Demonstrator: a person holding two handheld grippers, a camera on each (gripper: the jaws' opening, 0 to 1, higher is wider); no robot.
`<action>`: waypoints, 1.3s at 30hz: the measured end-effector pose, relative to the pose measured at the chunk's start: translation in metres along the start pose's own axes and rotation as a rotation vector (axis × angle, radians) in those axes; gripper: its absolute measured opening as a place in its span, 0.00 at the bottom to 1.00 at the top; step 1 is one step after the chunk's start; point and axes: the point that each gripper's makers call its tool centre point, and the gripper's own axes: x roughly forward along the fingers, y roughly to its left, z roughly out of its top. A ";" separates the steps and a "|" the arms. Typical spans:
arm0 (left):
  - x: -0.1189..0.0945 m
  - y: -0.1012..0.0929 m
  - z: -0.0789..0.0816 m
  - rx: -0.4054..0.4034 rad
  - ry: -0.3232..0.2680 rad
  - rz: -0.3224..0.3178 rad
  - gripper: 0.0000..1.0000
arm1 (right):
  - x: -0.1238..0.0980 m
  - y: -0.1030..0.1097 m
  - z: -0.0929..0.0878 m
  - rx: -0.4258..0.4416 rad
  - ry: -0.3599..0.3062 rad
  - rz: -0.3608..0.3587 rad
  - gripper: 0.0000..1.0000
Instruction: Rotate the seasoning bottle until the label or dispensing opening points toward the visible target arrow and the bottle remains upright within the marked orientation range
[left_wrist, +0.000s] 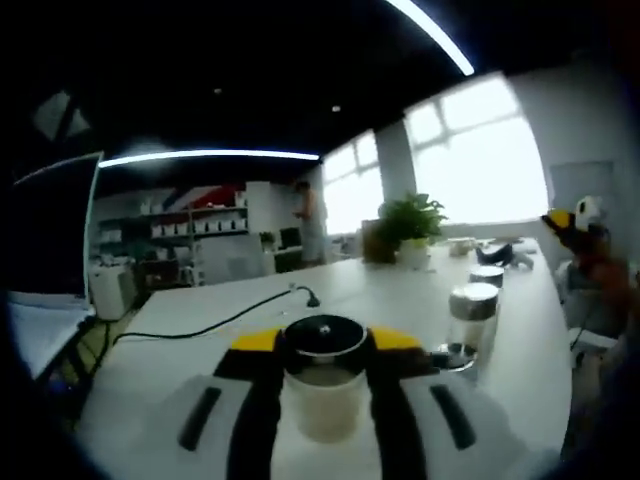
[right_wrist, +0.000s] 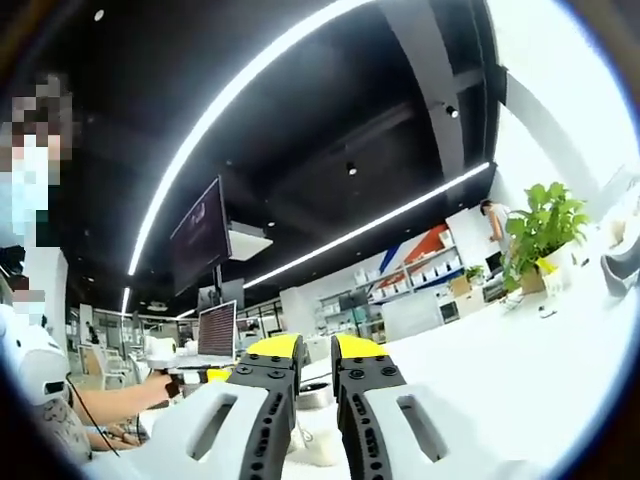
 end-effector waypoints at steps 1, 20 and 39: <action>-0.005 -0.004 -0.002 -0.002 0.000 -0.005 0.33 | 0.000 0.001 0.000 -0.001 0.000 0.003 0.10; -0.029 -0.035 -0.033 -0.026 0.041 -0.069 0.33 | -0.002 0.018 0.006 -0.013 -0.019 0.024 0.09; -0.020 -0.031 -0.054 -0.030 0.050 -0.096 0.33 | -0.005 0.013 0.001 -0.007 -0.002 0.011 0.09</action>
